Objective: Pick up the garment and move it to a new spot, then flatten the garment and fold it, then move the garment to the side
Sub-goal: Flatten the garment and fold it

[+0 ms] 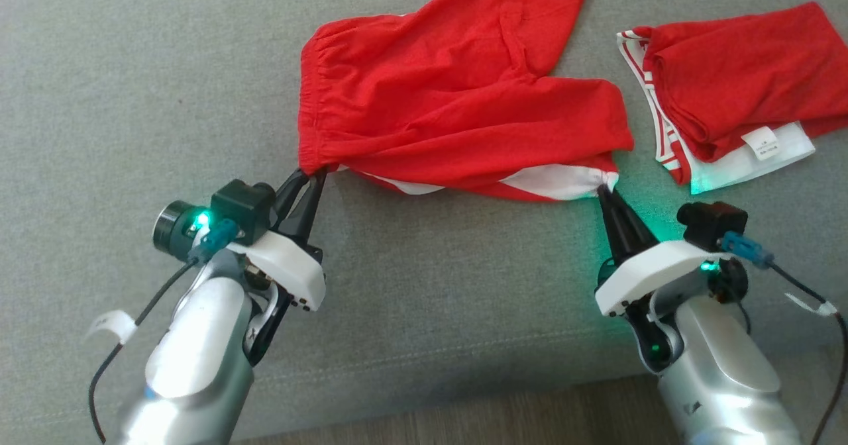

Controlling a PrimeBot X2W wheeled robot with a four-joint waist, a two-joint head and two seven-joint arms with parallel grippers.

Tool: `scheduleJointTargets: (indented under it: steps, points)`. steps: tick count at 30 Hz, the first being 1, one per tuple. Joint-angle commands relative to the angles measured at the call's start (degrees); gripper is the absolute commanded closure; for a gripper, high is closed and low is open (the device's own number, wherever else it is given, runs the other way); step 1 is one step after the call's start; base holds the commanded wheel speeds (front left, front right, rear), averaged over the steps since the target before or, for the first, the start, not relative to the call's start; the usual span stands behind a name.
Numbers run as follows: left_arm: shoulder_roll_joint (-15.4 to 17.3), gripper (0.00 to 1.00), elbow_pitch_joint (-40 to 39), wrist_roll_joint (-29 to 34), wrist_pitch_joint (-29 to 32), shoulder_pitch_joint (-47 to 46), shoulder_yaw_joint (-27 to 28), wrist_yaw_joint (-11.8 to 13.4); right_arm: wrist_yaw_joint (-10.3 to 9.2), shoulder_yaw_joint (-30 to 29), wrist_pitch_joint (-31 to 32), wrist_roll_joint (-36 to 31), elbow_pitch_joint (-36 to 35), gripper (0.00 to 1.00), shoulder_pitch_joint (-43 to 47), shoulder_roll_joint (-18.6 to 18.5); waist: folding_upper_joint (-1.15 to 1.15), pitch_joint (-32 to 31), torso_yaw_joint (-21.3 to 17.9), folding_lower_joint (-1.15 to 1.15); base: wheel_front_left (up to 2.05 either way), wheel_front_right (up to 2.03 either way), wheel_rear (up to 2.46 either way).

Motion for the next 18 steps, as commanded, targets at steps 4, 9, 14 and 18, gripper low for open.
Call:
scheduleJointTargets:
  steps: [4,9,14,18]
  points:
    - [0.2,1.00,-1.5,-3.7,-0.1,-0.4,2.6,0.0,-0.02,-1.6,-0.7,-7.1,-6.5,1.00,0.1,0.2,0.00,-1.0,0.4,0.00,0.00,0.00,0.00]
    - [0.6,1.00,-4.1,-7.8,1.7,-0.4,1.9,-0.3,-0.02,-4.2,-0.7,-16.4,-15.3,1.00,2.3,0.2,0.00,-3.0,1.0,0.00,0.00,0.00,0.00]
    - [1.3,1.00,-8.4,-11.7,5.0,0.0,0.6,-0.4,-0.02,-5.1,0.0,-22.4,-22.9,1.00,3.0,0.2,0.00,-5.8,1.4,0.00,0.00,0.00,0.00]
    - [2.2,1.00,-15.0,-17.9,9.6,0.6,-0.5,-0.4,-0.02,-5.7,1.3,-27.0,-30.6,1.00,3.0,0.1,0.00,-9.2,2.1,0.00,0.00,0.00,0.00]
